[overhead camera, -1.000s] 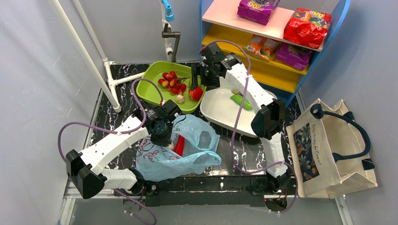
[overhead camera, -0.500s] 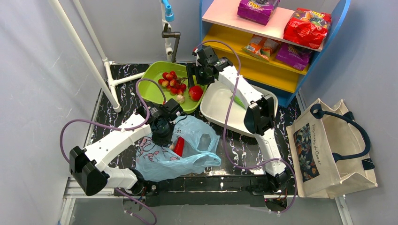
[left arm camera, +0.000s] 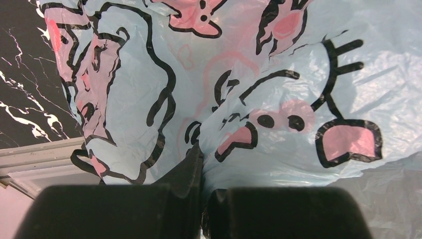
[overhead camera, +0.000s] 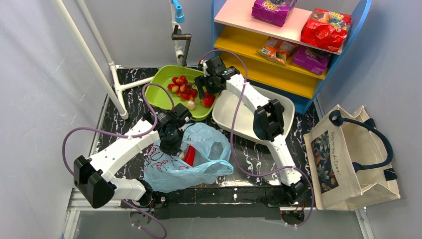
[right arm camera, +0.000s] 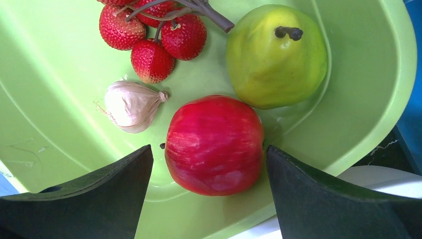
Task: Place the food into the grocery bag and tie it
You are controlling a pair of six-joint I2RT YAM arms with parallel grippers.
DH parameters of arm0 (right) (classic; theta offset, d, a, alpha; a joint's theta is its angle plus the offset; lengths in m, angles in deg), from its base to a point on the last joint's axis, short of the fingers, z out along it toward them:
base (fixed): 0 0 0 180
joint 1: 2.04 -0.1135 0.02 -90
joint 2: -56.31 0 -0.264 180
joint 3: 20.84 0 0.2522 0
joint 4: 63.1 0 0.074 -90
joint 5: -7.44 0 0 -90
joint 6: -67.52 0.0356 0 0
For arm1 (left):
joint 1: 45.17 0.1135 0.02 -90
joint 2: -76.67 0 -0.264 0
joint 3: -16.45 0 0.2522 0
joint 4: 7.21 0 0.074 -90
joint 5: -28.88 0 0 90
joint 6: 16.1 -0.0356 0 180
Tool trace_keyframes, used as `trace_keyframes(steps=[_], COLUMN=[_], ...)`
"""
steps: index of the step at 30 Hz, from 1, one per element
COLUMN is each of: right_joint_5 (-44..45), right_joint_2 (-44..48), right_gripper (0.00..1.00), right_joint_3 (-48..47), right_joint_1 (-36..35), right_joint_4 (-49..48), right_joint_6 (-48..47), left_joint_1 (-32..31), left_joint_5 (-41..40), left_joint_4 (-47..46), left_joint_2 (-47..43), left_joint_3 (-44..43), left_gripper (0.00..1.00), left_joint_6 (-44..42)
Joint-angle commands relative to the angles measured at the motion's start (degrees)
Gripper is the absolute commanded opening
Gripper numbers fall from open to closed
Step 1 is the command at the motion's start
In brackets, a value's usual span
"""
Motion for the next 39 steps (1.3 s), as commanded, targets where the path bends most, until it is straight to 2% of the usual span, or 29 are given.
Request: trace_keyframes(steps=[1,15,18,23,27,34,39], right_joint_5=[1.0,4.5,7.0,9.0,9.1,9.9,10.4], right_joint_2=[-1.2,-2.0,-2.1,-1.2,1.5,10.5,18.9], right_gripper=[0.9,0.9,0.83,0.64,0.56,0.56,0.55], right_joint_3=[0.1,2.3,2.5,1.7,0.0,-2.4,0.7], right_joint_1=[-0.8,-2.7,-2.8,-3.3,-3.4,-4.3,-4.5], right_joint_4=[-1.3,-0.4,0.2,0.4,-0.2,-2.4,-2.6], right_joint_6=[-0.8,-1.8,-1.9,-1.9,-1.2,-0.4,1.4], left_joint_1=[0.8,1.5,1.5,1.6,1.6,1.6,1.6], left_joint_5=[0.5,0.4,0.4,0.5,0.6,0.1,-0.2], left_joint_4=[1.9,1.8,1.8,1.7,1.7,1.4,1.1], left_joint_2=[-1.7,-3.3,-3.3,-3.6,-3.6,-3.7,-2.3], left_joint_3=[1.5,2.1,2.0,1.7,1.1,-0.3,-3.5], left_gripper=[0.0,0.0,0.0,0.0,0.0,0.0,0.0], left_joint_6=[-0.2,0.3,0.1,0.0,-0.1,0.0,-0.7])
